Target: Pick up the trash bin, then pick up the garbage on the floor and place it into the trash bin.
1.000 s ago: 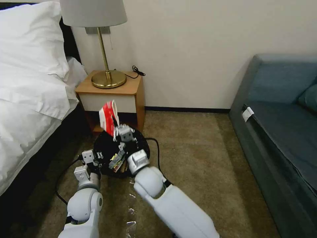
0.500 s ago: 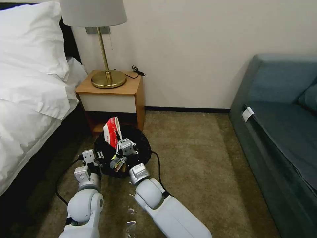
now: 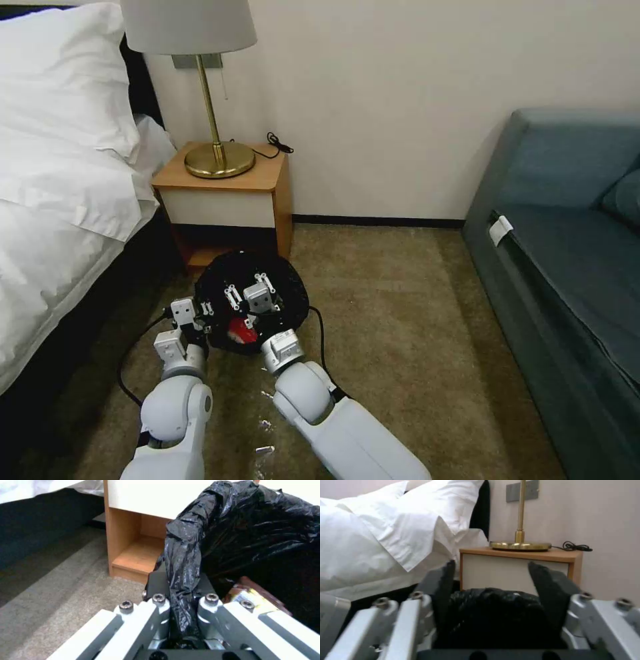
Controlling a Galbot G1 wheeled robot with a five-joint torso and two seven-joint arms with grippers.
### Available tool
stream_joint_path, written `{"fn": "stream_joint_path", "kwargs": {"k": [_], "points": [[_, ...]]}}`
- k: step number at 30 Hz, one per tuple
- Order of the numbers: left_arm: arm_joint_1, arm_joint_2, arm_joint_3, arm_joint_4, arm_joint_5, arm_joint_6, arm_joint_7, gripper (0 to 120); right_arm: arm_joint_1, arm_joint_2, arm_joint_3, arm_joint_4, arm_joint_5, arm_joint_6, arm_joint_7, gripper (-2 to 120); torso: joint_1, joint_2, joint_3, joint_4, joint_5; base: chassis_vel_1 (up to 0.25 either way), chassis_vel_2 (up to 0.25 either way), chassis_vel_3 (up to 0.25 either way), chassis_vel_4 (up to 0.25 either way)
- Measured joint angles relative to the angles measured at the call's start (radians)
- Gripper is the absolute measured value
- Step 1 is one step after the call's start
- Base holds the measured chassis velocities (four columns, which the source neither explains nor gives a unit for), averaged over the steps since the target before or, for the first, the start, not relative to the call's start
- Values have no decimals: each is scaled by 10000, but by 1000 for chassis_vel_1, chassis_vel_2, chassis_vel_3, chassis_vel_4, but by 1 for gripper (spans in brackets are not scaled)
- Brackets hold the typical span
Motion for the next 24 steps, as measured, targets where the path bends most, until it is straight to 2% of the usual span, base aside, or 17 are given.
{"fn": "stream_joint_path", "kwargs": {"k": [1,2,4,5,9,20,24], "points": [[-16,-7,10,40,0,4,0,4,-6,-18,0,40,14,-34,10,68,0,0,0,0,0,0,0,0,0],[-16,-7,10,40,0,4,0,4,-6,-18,0,40,14,-34,10,68,0,0,0,0,0,0,0,0,0],[-17,-18,28,71,3,6,-3,4,12,-19,4,92,27,-58,23,80,0,0,0,0,0,0,0,0,0],[-17,-18,28,71,3,6,-3,4,12,-19,4,92,27,-58,23,80,0,0,0,0,0,0,0,0,0],[-7,-25,35,101,10,7,-3,4,96,-19,68,208,45,-97,46,96,0,-1,1,0,0,0,0,0,0],[56,56,21,132,15,6,-1,4,452,-265,712,1130,413,-604,277,100,0,-1,1,0,0,0,0,0,0],[46,124,-35,222,17,-18,2,4,353,-423,1404,1687,545,-1133,487,100,0,-1,1,2,0,0,0,0,0]]}}
